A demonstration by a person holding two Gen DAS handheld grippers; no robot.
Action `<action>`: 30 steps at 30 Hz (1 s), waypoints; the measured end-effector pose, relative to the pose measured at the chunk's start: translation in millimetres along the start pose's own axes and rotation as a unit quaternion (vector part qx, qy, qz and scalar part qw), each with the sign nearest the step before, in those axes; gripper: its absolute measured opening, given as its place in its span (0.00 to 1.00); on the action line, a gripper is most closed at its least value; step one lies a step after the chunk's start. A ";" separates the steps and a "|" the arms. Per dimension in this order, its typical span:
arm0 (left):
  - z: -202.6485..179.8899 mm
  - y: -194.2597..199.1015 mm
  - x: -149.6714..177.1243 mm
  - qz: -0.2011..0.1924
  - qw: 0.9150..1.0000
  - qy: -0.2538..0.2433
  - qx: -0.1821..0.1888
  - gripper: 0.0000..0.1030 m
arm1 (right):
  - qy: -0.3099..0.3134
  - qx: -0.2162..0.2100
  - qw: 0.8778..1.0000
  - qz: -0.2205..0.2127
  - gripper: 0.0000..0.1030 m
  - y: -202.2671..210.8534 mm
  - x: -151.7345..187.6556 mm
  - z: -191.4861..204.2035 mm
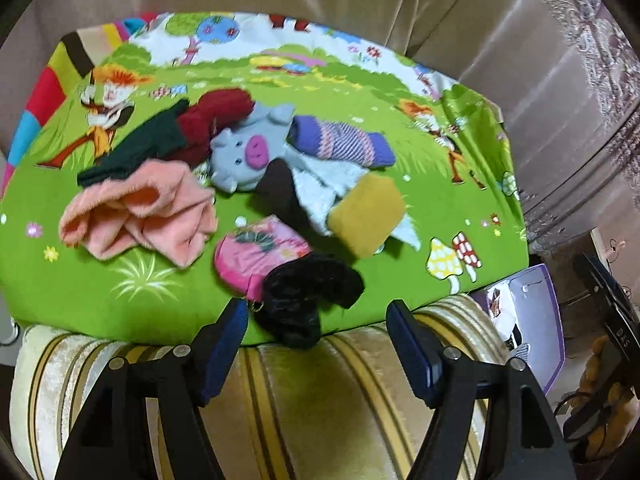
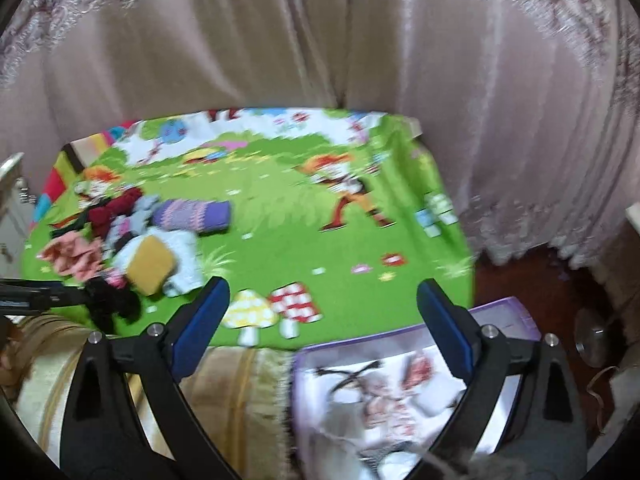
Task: Organize soft objects
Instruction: 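Move both open tools back over the pile on the blanket, then grasp the black scrunchie with the left tool while the right tool grasps the yellow sponge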
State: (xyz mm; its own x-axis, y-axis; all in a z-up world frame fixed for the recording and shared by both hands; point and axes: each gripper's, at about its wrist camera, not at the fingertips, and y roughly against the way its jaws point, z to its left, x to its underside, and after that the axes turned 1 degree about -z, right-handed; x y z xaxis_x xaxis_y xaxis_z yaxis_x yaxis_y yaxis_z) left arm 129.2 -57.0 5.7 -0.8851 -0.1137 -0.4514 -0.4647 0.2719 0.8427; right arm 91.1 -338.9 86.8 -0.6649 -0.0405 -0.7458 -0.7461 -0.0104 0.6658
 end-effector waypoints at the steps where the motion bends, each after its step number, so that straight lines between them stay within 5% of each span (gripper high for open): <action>1: 0.7 -3.8 0.2 0.008 1.000 0.002 0.004 0.70 | -0.006 -0.020 1.000 0.010 0.93 -5.4 -0.2 2.3; 12: 20.8 -44.6 -10.5 0.078 0.995 0.062 0.020 0.64 | 0.042 -0.109 0.992 0.043 0.93 -38.2 -3.9 57.2; 19: 28.2 -67.6 -12.3 0.106 0.991 0.079 0.032 0.44 | 0.089 -0.133 0.985 0.068 0.93 -59.4 -3.5 88.6; 30: 36.5 -58.9 -6.7 0.092 0.990 0.087 0.060 0.17 | 0.146 -0.145 0.973 0.102 0.93 -86.6 -0.3 131.6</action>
State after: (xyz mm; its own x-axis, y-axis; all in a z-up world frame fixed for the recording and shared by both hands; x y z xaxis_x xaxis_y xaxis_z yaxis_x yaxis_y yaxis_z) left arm 163.6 -37.3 -51.7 -0.9504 -0.2125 -0.2269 -0.2979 0.4134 0.8604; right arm 151.4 -206.5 26.3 -0.7284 -0.3526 -0.5875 -0.5308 -0.2519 0.8092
